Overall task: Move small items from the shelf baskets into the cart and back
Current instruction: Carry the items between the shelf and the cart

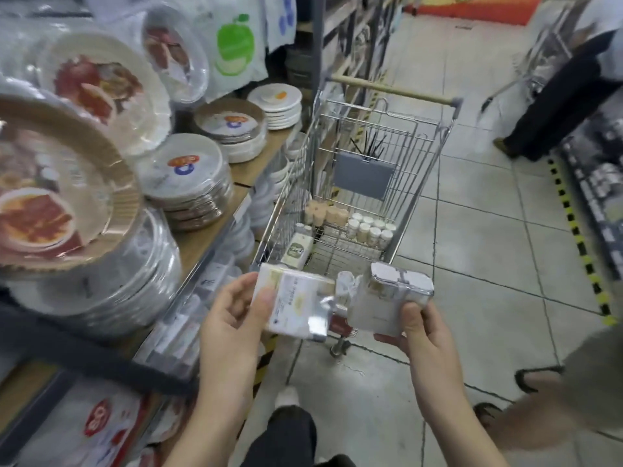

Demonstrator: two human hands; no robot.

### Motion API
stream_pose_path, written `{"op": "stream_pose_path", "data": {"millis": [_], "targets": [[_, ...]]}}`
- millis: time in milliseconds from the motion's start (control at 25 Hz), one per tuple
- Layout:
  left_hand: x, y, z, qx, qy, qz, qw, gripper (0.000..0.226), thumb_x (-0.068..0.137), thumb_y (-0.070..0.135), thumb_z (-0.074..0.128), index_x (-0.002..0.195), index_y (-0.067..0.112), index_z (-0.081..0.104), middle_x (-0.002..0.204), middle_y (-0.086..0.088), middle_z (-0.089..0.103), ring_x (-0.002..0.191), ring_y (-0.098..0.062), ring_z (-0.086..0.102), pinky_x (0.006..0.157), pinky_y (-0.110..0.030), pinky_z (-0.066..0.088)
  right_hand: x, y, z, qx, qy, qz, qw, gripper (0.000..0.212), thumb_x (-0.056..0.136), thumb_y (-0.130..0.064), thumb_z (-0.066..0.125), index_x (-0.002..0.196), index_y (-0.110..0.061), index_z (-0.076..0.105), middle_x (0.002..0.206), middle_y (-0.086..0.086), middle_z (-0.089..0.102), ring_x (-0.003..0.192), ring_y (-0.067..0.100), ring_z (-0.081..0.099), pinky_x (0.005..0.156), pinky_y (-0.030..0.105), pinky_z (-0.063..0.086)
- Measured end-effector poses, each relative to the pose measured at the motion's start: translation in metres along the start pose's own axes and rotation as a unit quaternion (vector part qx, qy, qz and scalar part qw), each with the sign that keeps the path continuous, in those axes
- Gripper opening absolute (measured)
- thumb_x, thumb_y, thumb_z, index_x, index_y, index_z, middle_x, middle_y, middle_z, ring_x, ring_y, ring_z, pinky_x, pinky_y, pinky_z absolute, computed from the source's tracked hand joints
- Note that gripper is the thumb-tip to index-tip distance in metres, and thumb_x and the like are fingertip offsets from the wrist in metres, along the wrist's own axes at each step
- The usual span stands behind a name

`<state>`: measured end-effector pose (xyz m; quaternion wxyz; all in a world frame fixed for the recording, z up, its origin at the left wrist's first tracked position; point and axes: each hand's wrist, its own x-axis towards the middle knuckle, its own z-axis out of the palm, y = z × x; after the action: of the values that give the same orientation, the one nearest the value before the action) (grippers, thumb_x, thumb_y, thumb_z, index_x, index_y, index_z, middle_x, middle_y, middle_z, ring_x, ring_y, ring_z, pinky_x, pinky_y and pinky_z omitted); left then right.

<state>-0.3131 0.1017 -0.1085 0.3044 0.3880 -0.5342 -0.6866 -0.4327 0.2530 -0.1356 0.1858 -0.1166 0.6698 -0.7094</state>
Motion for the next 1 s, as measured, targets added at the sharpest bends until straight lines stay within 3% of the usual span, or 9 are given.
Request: {"op": "stream_pose_path", "data": {"millis": [80, 200, 280, 400, 480, 560, 600, 760, 1000], "targets": [[0.028, -0.008, 0.013, -0.055, -0.013, -0.066, 0.996, 0.046, 0.073, 0.031, 0.062, 0.115, 0.013, 0.060, 0.102, -0.006, 0.072, 0.089, -0.021, 0.070, 0.063, -0.030, 0.059, 0.025, 0.006, 0.000, 0.004, 0.014, 0.017, 1.000, 0.024, 0.085, -0.040, 0.052, 0.099, -0.023, 0.061, 0.089, -0.021, 0.071, 0.084, 0.001, 0.067, 0.077, 0.033, 0.057], [0.075, -0.022, 0.034, -0.124, -0.055, -0.155, 0.979, 0.036, 0.078, 0.023, 0.058, 0.111, 0.008, 0.061, 0.105, -0.011, 0.071, 0.087, -0.019, 0.070, 0.066, -0.029, 0.060, 0.064, 0.017, 0.003, 0.013, 0.025, 0.035, 0.999, 0.027, 0.080, -0.036, 0.049, 0.098, -0.020, 0.062, 0.088, -0.019, 0.071, 0.083, 0.000, 0.067, 0.072, 0.027, 0.058], [0.111, -0.029, 0.050, -0.156, -0.091, -0.210, 0.961, 0.029, 0.082, 0.021, 0.055, 0.107, 0.009, 0.064, 0.108, -0.012, 0.071, 0.088, -0.018, 0.069, 0.067, -0.026, 0.058, 0.093, 0.030, 0.005, 0.039, 0.045, 0.076, 0.995, 0.025, 0.084, -0.032, 0.047, 0.102, -0.020, 0.061, 0.090, -0.018, 0.072, 0.083, 0.001, 0.068, 0.063, 0.022, 0.056], [0.163, -0.040, 0.070, -0.196, -0.127, -0.281, 0.931, 0.030, 0.079, 0.019, 0.057, 0.105, 0.007, 0.064, 0.114, -0.015, 0.067, 0.099, -0.024, 0.062, 0.071, -0.026, 0.057, 0.131, 0.052, 0.009, 0.068, 0.074, 0.141, 0.985, 0.022, 0.093, -0.022, 0.043, 0.105, -0.020, 0.061, 0.096, -0.011, 0.074, 0.085, 0.004, 0.070, 0.064, 0.022, 0.055], [0.194, -0.049, 0.079, -0.201, -0.146, -0.328, 0.911, 0.053, 0.064, 0.019, 0.078, 0.112, 0.003, 0.059, 0.118, -0.018, 0.064, 0.105, -0.029, 0.059, 0.074, -0.030, 0.057, 0.152, 0.063, 0.014, 0.071, 0.079, 0.174, 0.979, 0.023, 0.094, -0.022, 0.043, 0.105, -0.016, 0.063, 0.102, 0.001, 0.073, 0.085, 0.004, 0.070, 0.062, 0.020, 0.055], [0.224, -0.062, 0.087, -0.198, -0.147, -0.370, 0.896, 0.090, 0.035, 0.017, 0.096, 0.113, 0.000, 0.055, 0.116, -0.021, 0.064, 0.107, -0.032, 0.060, 0.078, -0.035, 0.057, 0.171, 0.076, 0.016, 0.069, 0.086, 0.192, 0.975, 0.020, 0.096, -0.018, 0.044, 0.101, -0.012, 0.062, 0.097, -0.001, 0.071, 0.076, 0.000, 0.069, 0.053, 0.016, 0.053], [0.235, -0.068, 0.090, -0.196, -0.146, -0.384, 0.890, 0.089, 0.034, 0.015, 0.096, 0.112, 0.002, 0.055, 0.110, -0.020, 0.067, 0.102, -0.032, 0.063, 0.076, -0.036, 0.059, 0.179, 0.081, 0.017, 0.069, 0.096, 0.198, 0.973, 0.019, 0.096, -0.017, 0.045, 0.099, -0.013, 0.063, 0.094, -0.003, 0.071, 0.074, -0.001, 0.069, 0.051, 0.016, 0.052], [0.270, -0.084, 0.108, -0.196, -0.155, -0.419, 0.873, 0.031, 0.078, 0.008, 0.056, 0.108, 0.005, 0.053, 0.090, -0.016, 0.067, 0.088, -0.028, 0.064, 0.071, -0.031, 0.060, 0.206, 0.098, 0.013, 0.036, 0.140, 0.212, 0.966, 0.019, 0.091, -0.022, 0.050, 0.100, -0.015, 0.065, 0.091, -0.004, 0.075, 0.079, 0.005, 0.069, 0.063, 0.019, 0.054], [0.301, -0.107, 0.133, -0.158, -0.172, -0.434, 0.870, 0.019, 0.079, 0.005, 0.054, 0.098, 0.001, 0.055, 0.103, -0.020, 0.062, 0.094, -0.029, 0.065, 0.072, -0.030, 0.059, 0.240, 0.106, -0.012, 0.002, 0.146, 0.244, 0.959, 0.029, 0.088, -0.027, 0.053, 0.106, -0.007, 0.062, 0.096, 0.001, 0.071, 0.078, 0.002, 0.068, 0.063, 0.019, 0.052]]}}
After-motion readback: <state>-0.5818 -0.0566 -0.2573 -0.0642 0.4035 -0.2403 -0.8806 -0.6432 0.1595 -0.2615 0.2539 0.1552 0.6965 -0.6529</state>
